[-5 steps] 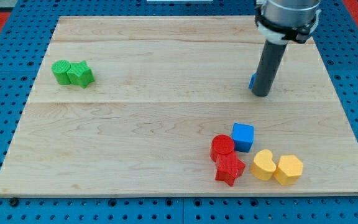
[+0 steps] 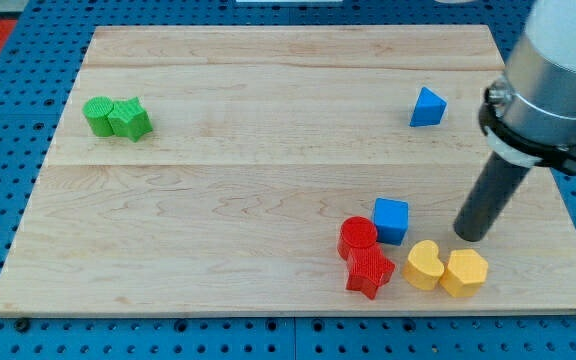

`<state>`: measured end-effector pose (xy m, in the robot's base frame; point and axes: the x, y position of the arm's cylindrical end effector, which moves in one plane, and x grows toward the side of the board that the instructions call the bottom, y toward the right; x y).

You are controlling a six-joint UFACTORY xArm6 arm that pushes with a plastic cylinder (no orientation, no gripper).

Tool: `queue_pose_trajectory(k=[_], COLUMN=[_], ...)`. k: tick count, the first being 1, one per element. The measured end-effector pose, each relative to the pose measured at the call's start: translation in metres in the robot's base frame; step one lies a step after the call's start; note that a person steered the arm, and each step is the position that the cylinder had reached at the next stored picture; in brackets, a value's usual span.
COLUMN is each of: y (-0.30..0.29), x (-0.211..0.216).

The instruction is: Separate the blue cube from red circle

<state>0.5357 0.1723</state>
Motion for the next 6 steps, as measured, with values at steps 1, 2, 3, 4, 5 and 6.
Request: queue_pose_trajectory(k=[1, 2, 3, 4, 5, 6], y=[-0.031, -0.054, -0.128, -0.184, -0.223, -0.216], x=[-0.005, -0.005, -0.005, -0.015, -0.051, -0.110])
